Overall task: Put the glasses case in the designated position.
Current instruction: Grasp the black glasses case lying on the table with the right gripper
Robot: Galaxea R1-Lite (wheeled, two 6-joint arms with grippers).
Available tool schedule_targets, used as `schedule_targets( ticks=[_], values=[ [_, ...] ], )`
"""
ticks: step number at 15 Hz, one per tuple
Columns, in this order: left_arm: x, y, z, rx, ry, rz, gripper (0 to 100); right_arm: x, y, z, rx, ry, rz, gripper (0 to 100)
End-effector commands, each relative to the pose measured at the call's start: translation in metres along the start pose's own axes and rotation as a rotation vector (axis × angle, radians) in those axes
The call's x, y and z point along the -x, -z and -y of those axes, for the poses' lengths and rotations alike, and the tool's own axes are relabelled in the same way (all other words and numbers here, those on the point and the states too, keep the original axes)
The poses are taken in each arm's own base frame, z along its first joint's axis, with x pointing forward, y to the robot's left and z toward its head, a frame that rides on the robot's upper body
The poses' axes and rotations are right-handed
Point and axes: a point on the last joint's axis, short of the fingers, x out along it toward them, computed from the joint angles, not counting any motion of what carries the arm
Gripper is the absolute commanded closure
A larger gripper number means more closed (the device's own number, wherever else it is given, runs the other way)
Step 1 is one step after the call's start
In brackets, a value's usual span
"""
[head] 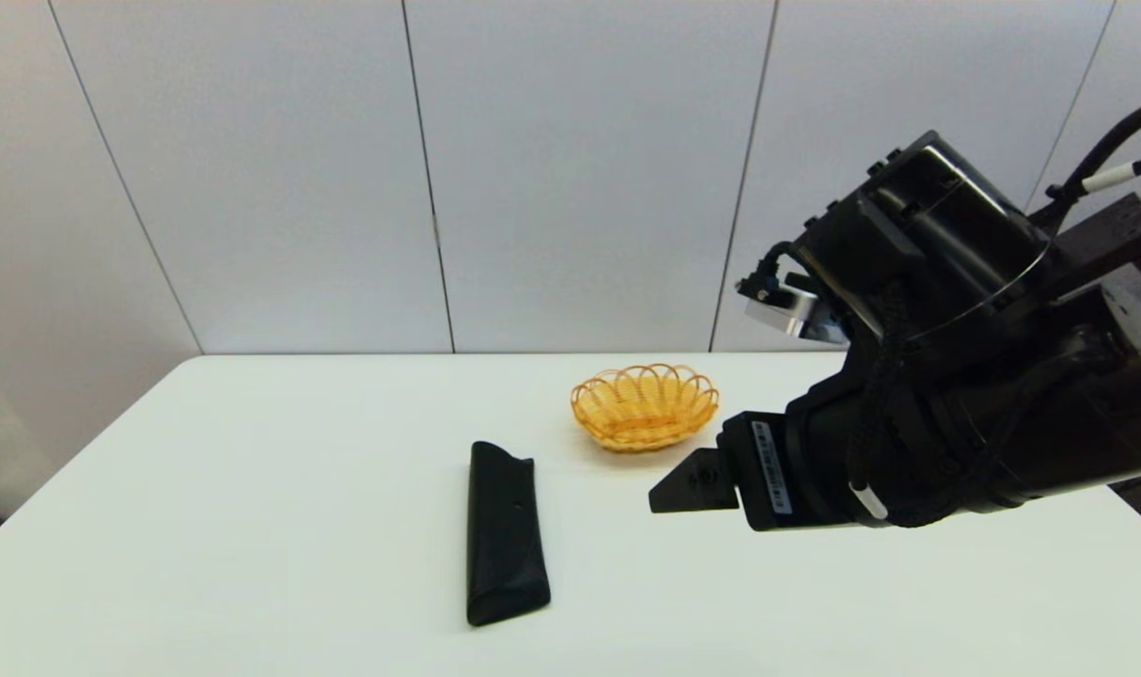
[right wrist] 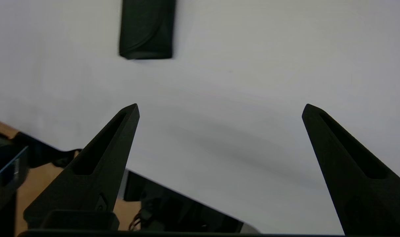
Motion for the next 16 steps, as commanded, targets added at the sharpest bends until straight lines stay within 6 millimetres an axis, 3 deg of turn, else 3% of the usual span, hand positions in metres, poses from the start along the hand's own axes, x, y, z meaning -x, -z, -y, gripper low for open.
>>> schedule_targets(
  ticks=[1,13,16],
  values=[
    [0.0,0.0,0.0,0.0,0.001,-0.001,0,-0.008,-0.004,-0.018,0.014,0.018,-0.073,0],
    [0.0,0.0,0.0,0.0,-0.001,-0.001,0,-0.054,-0.028,-0.056,-0.082,0.051,-0.228,0],
    [0.0,0.0,0.0,0.0,-0.002,-0.001,0,-0.068,-0.026,-0.059,-0.065,0.054,-0.269,0]
  ],
)
